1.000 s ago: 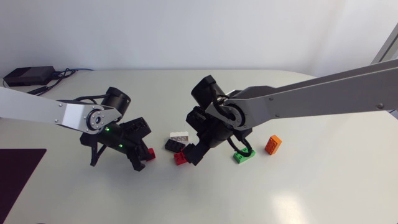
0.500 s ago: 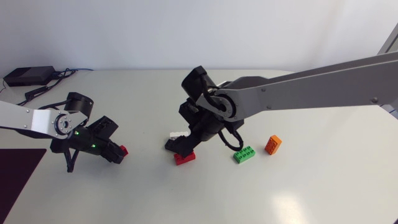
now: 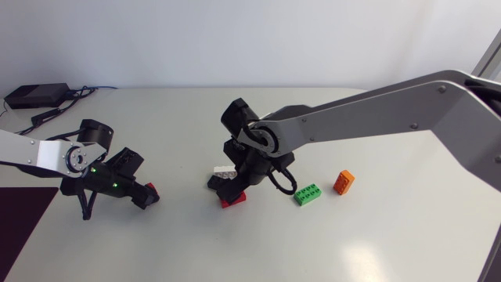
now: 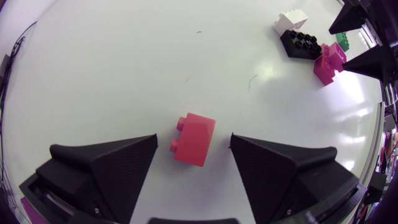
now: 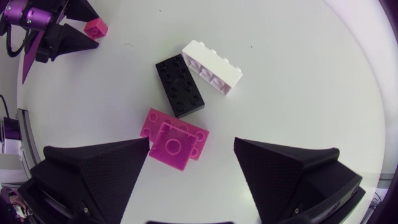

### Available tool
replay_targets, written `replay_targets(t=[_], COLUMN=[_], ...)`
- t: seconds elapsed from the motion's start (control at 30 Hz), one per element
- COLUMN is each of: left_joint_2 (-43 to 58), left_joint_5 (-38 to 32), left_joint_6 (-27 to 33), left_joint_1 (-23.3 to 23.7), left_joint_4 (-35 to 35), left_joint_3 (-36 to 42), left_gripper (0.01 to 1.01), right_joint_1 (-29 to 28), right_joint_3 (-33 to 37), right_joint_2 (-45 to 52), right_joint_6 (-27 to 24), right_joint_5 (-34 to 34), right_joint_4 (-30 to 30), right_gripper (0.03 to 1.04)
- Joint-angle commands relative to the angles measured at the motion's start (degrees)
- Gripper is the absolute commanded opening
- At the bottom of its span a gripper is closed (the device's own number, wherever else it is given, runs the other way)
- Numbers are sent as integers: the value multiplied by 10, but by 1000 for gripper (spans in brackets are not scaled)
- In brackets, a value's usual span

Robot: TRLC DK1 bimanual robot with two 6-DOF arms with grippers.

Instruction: Sort duplo bricks by size, large to the right and small to the left

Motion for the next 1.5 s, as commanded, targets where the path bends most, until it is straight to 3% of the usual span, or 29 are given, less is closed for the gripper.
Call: replay_targets(t=[0.0, 0.13, 0.3, 0.43, 0.73, 1.0, 1.23, 1.47], left_joint_2=[5, -5, -17, -21, -44, -107, -125, -125], left_joint_5=[-4, -7, -16, -17, -17, -17, -17, -17], left_joint_6=[-18, -24, -25, -27, -27, -30, -33, -31], left_joint_1=[5, 8, 8, 8, 12, 50, 89, 128], left_joint_4=[-4, -4, -4, -4, -7, -8, -9, -9], left_joint_3=[-19, -22, -25, -26, -32, -31, -31, -38], left_gripper=[970, 970, 970, 970, 970, 975, 977, 977], right_joint_1=[8, 13, 16, 19, 21, 59, 77, 105], right_joint_3=[12, 22, 24, 23, 30, 90, 176, 305], right_joint_2=[22, 31, 31, 33, 13, 14, 91, 187], right_joint_6=[17, 20, 19, 16, 14, -6, -18, -33], right_joint_5=[2, 2, 2, 3, 3, -2, -17, -32], right_joint_4=[-11, -24, -26, -25, -25, -55, -70, -127], right_gripper=[931, 820, 477, 316, 297, 297, 298, 298])
